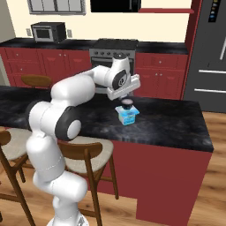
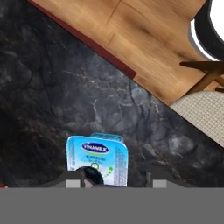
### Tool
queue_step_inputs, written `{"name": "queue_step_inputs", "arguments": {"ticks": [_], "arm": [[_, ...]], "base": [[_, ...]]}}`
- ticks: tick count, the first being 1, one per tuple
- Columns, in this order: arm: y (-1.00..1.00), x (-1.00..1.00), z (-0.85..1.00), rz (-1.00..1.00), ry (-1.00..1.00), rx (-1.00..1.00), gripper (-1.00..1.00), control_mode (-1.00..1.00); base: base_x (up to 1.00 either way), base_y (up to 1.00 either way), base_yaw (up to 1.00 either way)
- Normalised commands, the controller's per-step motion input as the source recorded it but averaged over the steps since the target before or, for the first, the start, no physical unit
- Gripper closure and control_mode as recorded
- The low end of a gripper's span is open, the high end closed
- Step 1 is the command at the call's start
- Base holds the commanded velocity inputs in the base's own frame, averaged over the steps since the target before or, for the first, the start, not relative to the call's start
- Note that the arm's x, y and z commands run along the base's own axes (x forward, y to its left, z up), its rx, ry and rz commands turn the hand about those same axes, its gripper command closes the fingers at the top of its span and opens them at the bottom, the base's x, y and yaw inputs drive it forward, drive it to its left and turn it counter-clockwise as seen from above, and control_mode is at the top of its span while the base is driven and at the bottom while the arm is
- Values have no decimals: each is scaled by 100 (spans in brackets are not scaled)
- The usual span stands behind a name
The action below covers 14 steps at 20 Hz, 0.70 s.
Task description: Stack the yogurt containers by placing the smaller containers on top of the larger containers.
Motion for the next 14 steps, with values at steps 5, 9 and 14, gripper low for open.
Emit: {"name": "queue_step_inputs", "arguments": {"ticks": [5, 9, 14], "arm": [[48, 46, -20, -32, -1, 5, 100, -100], [50, 51, -23, -31, 0, 4, 100, -100], [57, 53, -19, -32, 0, 2, 100, -100]], "base": [[0, 0, 0], [0, 0, 0], [0, 0, 0]]}}
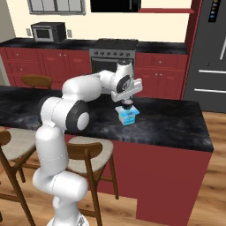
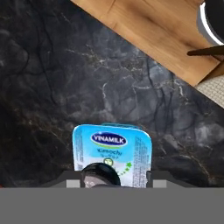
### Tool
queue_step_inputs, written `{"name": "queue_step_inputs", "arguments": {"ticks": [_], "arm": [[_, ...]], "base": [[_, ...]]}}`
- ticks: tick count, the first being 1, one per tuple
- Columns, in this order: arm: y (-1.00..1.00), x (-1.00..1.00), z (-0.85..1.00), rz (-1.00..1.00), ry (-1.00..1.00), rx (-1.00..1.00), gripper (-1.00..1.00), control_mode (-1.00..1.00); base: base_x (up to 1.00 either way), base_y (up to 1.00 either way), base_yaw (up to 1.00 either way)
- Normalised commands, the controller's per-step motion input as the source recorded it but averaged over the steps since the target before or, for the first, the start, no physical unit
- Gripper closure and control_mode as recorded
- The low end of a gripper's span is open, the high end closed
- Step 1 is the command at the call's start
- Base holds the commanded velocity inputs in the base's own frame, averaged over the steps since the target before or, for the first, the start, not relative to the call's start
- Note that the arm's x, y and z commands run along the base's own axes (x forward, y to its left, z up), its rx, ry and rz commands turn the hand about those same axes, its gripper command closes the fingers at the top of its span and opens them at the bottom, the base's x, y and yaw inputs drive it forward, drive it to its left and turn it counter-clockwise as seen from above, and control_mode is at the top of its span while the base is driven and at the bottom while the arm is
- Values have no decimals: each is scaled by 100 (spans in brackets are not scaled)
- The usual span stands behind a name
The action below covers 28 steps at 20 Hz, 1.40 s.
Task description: Stack the yogurt containers by placing the smaller containers on top of the larger containers.
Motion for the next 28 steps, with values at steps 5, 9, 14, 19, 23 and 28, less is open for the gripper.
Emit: {"name": "queue_step_inputs", "arguments": {"ticks": [5, 9, 14, 19, 23, 28], "arm": [[57, 54, -14, -32, 0, 1, 100, -100], [61, 52, -12, -32, 0, 1, 100, -100], [62, 50, -12, -31, 0, 1, 100, -100], [57, 45, -12, -31, 0, 1, 100, -100], [57, 42, -10, -30, 0, 2, 100, -100], [64, 37, -9, -30, 0, 1, 100, -100]], "base": [[0, 0, 0], [0, 0, 0], [0, 0, 0], [0, 0, 0], [0, 0, 0], [0, 0, 0]]}}
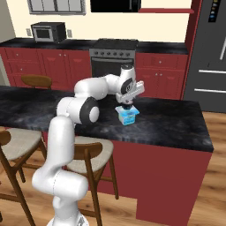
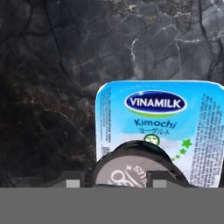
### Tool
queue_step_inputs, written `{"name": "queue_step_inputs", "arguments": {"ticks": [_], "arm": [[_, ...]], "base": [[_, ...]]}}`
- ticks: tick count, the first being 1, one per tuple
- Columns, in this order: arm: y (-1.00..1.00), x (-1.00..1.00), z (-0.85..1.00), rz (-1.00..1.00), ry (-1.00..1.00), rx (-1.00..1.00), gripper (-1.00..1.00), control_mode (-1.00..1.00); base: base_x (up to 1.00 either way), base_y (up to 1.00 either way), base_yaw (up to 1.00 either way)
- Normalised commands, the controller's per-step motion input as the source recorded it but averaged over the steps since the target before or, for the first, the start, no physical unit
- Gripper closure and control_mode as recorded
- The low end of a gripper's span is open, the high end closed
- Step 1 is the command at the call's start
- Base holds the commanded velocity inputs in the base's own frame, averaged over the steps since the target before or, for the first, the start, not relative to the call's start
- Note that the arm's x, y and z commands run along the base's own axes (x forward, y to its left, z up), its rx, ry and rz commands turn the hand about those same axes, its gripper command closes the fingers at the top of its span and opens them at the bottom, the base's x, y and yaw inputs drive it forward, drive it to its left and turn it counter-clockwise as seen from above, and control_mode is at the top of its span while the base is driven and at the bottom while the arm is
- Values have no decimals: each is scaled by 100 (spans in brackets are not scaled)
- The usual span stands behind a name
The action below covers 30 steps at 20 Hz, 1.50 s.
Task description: Stack the yogurt containers by placing the smaller containers on top of the larger containers.
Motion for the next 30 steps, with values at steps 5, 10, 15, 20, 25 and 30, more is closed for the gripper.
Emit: {"name": "queue_step_inputs", "arguments": {"ticks": [5, 10, 15, 20, 25, 30], "arm": [[65, 20, -6, -30, 0, 1, 100, -100], [70, 13, -7, -30, 0, 0, 100, -100], [71, 14, -10, -30, 0, 0, 100, -100], [62, 21, -17, -30, 0, 0, 100, -100], [60, 21, -16, -30, -1, 0, 100, -100], [64, 15, -12, -30, -1, 0, -100, -100]], "base": [[0, 0, 0], [0, 0, 0], [0, 0, 0], [0, 0, 0], [0, 0, 0], [0, 0, 0]]}}
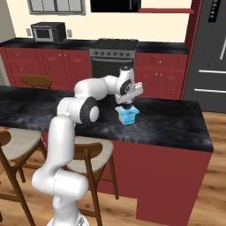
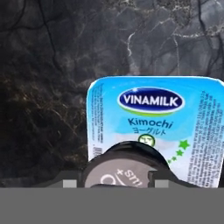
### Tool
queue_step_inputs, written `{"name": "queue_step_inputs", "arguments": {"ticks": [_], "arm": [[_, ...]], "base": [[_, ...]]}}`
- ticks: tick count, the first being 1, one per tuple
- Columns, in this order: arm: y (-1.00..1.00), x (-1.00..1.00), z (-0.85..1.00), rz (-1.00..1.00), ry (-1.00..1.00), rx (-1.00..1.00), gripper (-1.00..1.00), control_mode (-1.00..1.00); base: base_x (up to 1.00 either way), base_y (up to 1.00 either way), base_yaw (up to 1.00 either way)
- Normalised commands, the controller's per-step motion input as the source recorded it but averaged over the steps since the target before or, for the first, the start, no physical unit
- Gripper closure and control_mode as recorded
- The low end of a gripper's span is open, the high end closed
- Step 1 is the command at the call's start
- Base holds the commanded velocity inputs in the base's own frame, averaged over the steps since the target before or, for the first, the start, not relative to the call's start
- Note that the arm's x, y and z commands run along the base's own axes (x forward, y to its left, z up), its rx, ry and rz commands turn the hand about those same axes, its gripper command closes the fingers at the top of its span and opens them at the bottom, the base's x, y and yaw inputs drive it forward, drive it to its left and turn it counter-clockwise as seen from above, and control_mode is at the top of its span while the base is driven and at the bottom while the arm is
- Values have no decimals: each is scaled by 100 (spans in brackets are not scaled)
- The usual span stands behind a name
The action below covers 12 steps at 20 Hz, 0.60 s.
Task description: Stack the yogurt containers by placing the smaller containers on top of the larger containers.
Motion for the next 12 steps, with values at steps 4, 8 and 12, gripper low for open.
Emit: {"name": "queue_step_inputs", "arguments": {"ticks": [4, 8, 12], "arm": [[42, 0, -1, -29, -2, 2, -100, -100], [44, 0, 0, -28, -5, 4, -100, -100], [58, 0, 0, -28, -9, 6, -100, -100]], "base": [[0, 0, 0], [0, 0, 0], [0, 0, 0]]}}
